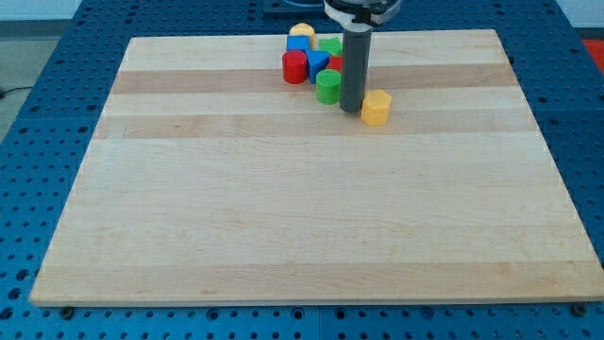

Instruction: Push yellow heart diagonally above yellow hexagon

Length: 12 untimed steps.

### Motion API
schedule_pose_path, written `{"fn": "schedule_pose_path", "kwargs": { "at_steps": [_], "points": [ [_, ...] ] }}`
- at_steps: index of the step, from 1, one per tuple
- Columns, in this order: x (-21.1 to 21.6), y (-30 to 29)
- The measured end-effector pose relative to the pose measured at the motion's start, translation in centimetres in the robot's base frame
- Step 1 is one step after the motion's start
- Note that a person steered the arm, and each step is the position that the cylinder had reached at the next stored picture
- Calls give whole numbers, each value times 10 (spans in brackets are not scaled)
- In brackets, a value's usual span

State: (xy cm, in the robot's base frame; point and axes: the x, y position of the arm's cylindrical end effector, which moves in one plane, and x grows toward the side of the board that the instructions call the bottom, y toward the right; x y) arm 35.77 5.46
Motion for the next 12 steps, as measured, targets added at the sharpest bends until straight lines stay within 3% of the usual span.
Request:
{"fn": "schedule_pose_path", "kwargs": {
  "at_steps": [1, 2, 4, 5, 7, 8, 9, 11, 12],
  "points": [
    [32, 41],
    [28, 63],
    [21, 30],
    [-15, 59],
    [-164, 70],
    [-166, 58],
    [-165, 27],
    [-160, -165],
    [-124, -213]
  ]
}}
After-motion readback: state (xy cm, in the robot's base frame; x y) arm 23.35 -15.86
